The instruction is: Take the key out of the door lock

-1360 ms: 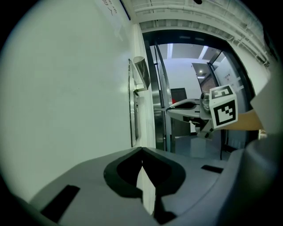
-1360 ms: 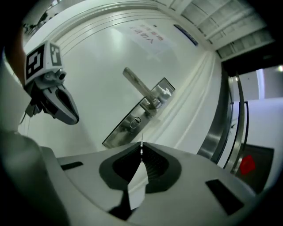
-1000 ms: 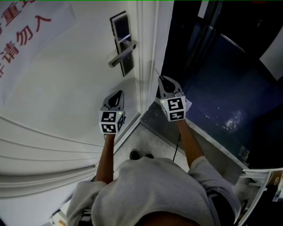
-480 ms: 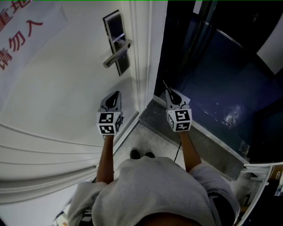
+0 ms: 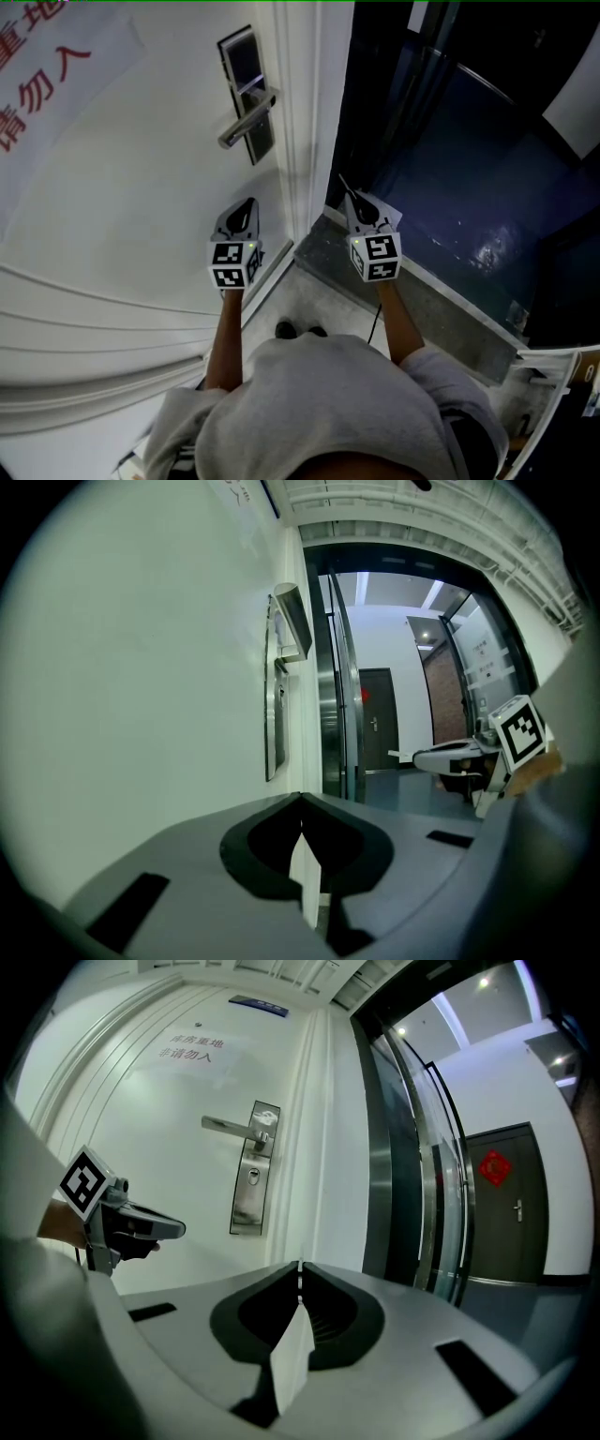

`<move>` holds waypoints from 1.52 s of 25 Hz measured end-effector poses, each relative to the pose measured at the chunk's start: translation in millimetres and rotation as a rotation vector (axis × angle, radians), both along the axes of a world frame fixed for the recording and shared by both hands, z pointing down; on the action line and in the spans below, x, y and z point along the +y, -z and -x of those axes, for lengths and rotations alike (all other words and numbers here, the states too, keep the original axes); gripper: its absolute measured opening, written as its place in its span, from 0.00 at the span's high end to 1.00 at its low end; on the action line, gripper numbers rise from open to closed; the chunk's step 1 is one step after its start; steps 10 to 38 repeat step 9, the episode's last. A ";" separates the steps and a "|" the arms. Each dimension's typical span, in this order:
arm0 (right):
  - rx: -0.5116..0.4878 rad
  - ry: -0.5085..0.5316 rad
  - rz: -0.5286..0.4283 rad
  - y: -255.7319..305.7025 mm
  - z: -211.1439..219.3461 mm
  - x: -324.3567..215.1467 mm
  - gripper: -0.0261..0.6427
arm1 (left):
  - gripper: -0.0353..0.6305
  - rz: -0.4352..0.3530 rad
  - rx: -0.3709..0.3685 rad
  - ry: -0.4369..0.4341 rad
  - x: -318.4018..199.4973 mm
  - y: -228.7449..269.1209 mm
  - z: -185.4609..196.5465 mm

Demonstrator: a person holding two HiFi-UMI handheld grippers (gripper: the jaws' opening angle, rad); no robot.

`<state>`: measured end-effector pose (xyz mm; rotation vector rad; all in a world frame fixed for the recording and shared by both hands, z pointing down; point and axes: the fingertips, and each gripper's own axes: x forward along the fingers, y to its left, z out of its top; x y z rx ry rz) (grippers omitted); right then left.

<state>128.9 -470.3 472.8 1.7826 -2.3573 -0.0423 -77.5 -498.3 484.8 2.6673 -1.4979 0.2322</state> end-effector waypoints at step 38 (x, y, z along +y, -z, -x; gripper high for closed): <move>-0.004 0.010 0.005 -1.7 5.0 -3.8 0.92 | 0.92 0.006 0.002 -0.002 -0.7 -3.1 -2.7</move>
